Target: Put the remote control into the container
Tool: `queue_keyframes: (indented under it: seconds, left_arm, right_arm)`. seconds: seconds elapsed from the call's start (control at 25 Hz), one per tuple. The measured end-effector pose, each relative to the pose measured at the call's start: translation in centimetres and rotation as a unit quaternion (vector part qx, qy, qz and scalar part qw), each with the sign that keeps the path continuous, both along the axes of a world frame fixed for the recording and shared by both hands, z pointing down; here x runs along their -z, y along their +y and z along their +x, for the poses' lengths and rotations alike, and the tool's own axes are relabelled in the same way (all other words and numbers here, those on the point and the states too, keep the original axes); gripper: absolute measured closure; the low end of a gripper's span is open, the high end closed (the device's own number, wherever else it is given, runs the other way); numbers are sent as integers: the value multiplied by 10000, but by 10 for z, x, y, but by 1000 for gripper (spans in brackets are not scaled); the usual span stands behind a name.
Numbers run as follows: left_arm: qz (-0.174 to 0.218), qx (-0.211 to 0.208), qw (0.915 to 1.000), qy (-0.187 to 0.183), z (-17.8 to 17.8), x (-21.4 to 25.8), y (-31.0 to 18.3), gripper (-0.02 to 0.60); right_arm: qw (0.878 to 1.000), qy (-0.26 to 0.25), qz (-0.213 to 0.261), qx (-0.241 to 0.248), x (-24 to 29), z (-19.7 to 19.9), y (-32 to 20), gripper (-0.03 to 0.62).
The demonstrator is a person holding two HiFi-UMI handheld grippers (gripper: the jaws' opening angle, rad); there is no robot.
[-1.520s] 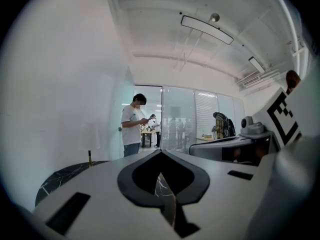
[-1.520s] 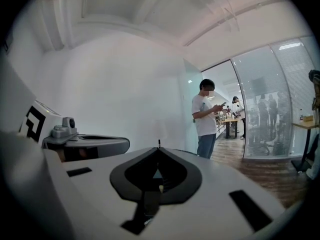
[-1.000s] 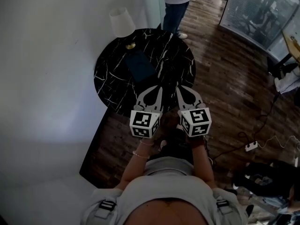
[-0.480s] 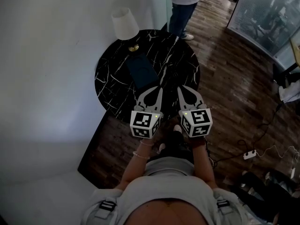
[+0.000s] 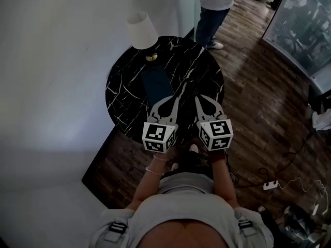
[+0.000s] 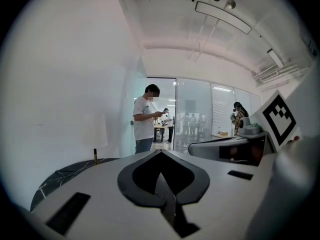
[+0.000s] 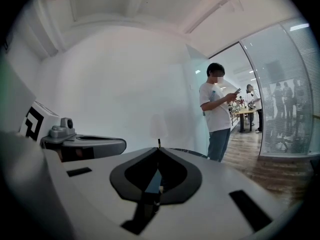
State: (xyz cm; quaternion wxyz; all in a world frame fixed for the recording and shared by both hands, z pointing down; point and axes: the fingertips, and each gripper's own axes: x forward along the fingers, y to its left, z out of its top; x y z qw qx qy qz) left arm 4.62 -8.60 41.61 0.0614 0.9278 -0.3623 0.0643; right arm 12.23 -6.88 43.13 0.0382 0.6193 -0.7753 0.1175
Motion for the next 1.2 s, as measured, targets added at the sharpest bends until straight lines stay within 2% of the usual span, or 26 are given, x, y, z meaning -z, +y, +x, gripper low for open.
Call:
queue_keyframes:
  seconds: [0.36, 0.68, 1.2]
  left_arm:
    - [-2, 406, 9991, -123, 20, -6, -21, 580]
    - [-66, 613, 9979, -187, 20, -10, -29, 580]
    - [-129, 411, 9985, -331, 18, -25, -67, 580]
  right_arm:
    - [9988, -64, -22, 476, -7, 16, -31, 583]
    - [9975, -48, -182, 681, -20, 19, -42, 582]
    - [9979, 139, -547, 332, -49, 32, -79, 582]
